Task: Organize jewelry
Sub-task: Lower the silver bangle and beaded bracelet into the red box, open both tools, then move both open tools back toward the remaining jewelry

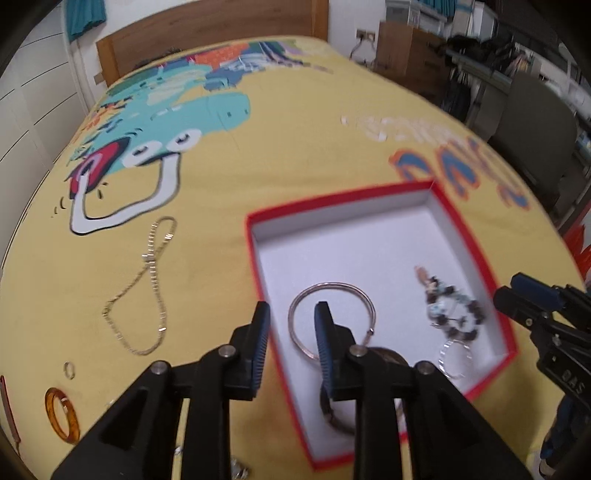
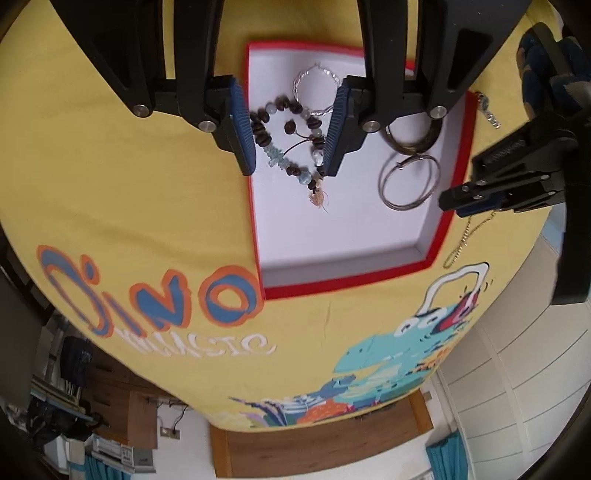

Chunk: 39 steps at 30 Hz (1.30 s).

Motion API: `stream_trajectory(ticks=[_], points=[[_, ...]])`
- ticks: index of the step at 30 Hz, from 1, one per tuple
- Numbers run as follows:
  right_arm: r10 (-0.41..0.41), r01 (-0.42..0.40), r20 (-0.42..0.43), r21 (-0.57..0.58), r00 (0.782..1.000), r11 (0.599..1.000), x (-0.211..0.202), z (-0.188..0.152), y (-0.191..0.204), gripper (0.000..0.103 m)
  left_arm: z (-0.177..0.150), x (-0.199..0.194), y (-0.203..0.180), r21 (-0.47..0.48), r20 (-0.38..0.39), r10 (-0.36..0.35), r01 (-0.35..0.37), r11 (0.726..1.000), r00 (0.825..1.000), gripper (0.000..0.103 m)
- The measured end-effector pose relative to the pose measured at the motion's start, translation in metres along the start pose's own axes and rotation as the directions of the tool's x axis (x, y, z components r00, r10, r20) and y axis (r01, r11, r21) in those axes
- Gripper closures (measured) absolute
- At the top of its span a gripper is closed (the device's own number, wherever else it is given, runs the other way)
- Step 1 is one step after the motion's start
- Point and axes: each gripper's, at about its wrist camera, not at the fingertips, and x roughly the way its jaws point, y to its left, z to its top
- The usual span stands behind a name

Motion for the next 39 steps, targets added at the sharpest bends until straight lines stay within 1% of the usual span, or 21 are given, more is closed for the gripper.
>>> stream_trajectory(ticks=[2, 4, 7, 9, 11, 13, 14, 17, 20, 27, 32, 35, 39], points=[[0.004, -0.004, 0.019, 0.006, 1.0, 1.0, -0.018, -0.002, 0.001, 0.065, -0.006, -0.021, 0.011, -0.009, 0.021, -0.01, 0.01, 1.0, 1.0, 0.079], [0.013, -0.013, 0.04, 0.005, 0.999, 1.0, -0.035, -0.004, 0.006, 0.065, -0.015, -0.041, 0.024, -0.005, 0.035, 0.013, -0.012, 1.0, 0.999, 0.079], [0.025, -0.025, 0.061, -0.004, 0.998, 1.0, -0.058, -0.012, 0.016, 0.065, -0.032, -0.073, 0.053, -0.025, 0.037, 0.057, -0.056, 0.998, 0.998, 0.079], [0.04, -0.039, 0.071, -0.005, 0.997, 0.999, -0.07, -0.017, 0.024, 0.065, -0.046, -0.095, 0.074, -0.054, 0.046, 0.09, -0.087, 0.995, 0.995, 0.078], [0.062, -0.061, 0.087, -0.009, 0.994, 0.998, -0.082, -0.025, 0.034, 0.065, -0.061, -0.118, 0.098, -0.095, 0.061, 0.123, -0.117, 0.989, 0.991, 0.074], [0.084, -0.083, 0.093, -0.015, 0.992, 0.996, -0.092, -0.034, 0.045, 0.065, -0.077, -0.139, 0.119, -0.136, 0.072, 0.154, -0.143, 0.98, 0.985, 0.072], [0.097, -0.095, 0.096, -0.024, 0.991, 0.995, -0.098, -0.039, 0.053, 0.065, -0.089, -0.152, 0.132, -0.16, 0.077, 0.171, -0.157, 0.974, 0.982, 0.072], [0.122, -0.117, 0.096, -0.057, 0.988, 0.991, -0.108, -0.053, 0.072, 0.065, -0.116, -0.176, 0.154, -0.193, 0.081, 0.207, -0.188, 0.963, 0.975, 0.072], [0.167, -0.159, 0.091, -0.084, 0.982, 0.984, -0.117, -0.067, 0.092, 0.065, -0.143, -0.193, 0.166, -0.213, 0.074, 0.222, -0.202, 0.956, 0.972, 0.072], [0.228, -0.213, 0.071, -0.17, 0.971, 0.962, -0.133, -0.093, 0.132, 0.065, -0.197, -0.217, 0.177, -0.27, 0.072, 0.214, -0.188, 0.944, 0.974, 0.072], [0.261, -0.242, 0.06, -0.228, 0.963, 0.943, -0.146, -0.107, 0.153, 0.065, -0.223, -0.233, 0.18, -0.294, 0.098, 0.225, -0.188, 0.937, 0.969, 0.072], [0.278, -0.256, 0.058, -0.254, 0.959, 0.933, -0.152, -0.113, 0.163, 0.065, -0.233, -0.239, 0.183, -0.315, 0.113, 0.201, -0.157, 0.936, 0.973, 0.072], [0.296, -0.271, 0.049, -0.284, 0.954, 0.92, -0.156, -0.12, 0.174, 0.065, -0.244, -0.243, 0.182, -0.313, 0.104, 0.198, -0.157, 0.937, 0.975, 0.072]])
